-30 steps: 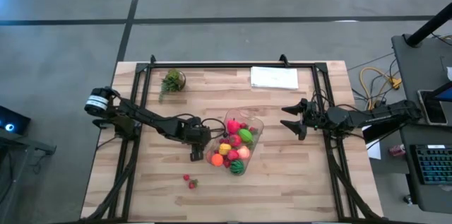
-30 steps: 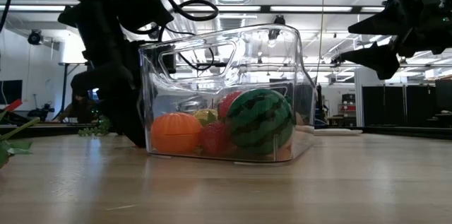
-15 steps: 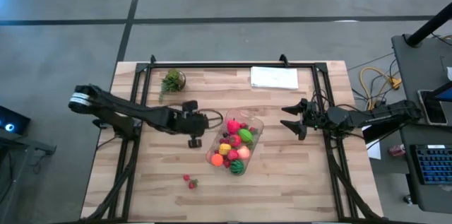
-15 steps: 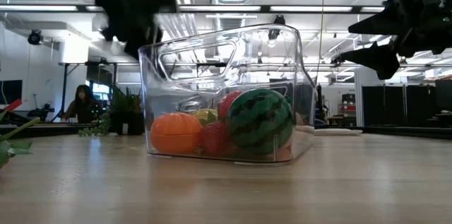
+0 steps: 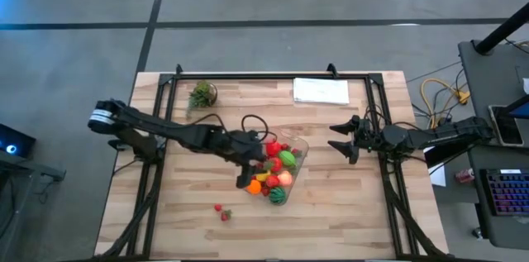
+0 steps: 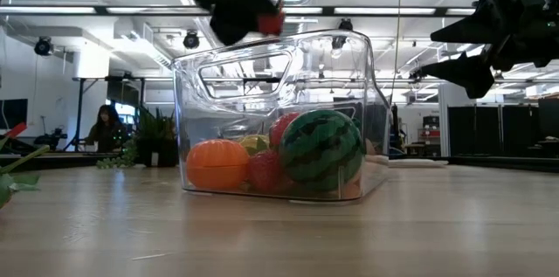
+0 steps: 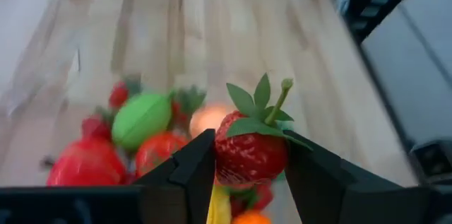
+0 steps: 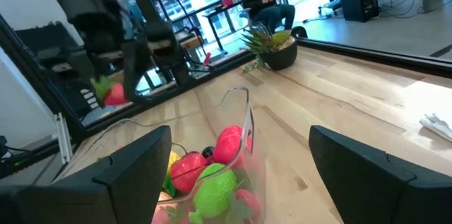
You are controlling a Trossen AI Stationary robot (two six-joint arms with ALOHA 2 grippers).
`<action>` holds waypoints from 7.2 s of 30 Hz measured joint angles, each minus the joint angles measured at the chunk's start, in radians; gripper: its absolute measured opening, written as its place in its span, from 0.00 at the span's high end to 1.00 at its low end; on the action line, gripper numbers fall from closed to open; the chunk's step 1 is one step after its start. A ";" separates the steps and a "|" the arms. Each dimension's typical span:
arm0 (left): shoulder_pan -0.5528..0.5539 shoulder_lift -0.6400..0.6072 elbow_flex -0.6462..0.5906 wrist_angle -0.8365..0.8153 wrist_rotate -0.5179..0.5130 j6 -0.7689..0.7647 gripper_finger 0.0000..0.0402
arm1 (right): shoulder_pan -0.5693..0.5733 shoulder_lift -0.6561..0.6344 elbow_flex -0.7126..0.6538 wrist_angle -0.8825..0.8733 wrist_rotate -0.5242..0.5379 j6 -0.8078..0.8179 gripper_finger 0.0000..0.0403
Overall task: Pick and placing Produce into tupperware
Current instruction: Put the red strawberry into the transparent bin, then put the red cherry into the transparent bin, then put the red strawberry into the transparent bin
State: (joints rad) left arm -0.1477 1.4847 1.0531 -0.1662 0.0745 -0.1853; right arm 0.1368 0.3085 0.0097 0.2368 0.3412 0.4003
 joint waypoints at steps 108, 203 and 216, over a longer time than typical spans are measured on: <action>-0.518 -0.079 -0.006 -0.645 -0.445 -0.228 0.77 | 0.000 0.007 0.000 0.000 0.000 0.000 0.19; -0.747 0.269 -0.019 -0.288 -0.620 -0.777 0.38 | 0.000 0.008 0.000 0.000 0.000 0.000 0.19; -0.743 0.269 -0.103 -0.210 -0.604 -0.748 0.38 | 0.000 0.008 0.000 0.000 0.000 0.000 0.19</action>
State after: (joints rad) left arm -0.8909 1.7538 0.9505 -0.3759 -0.5293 -0.9337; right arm 0.1371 0.3168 0.0097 0.2363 0.3408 0.4004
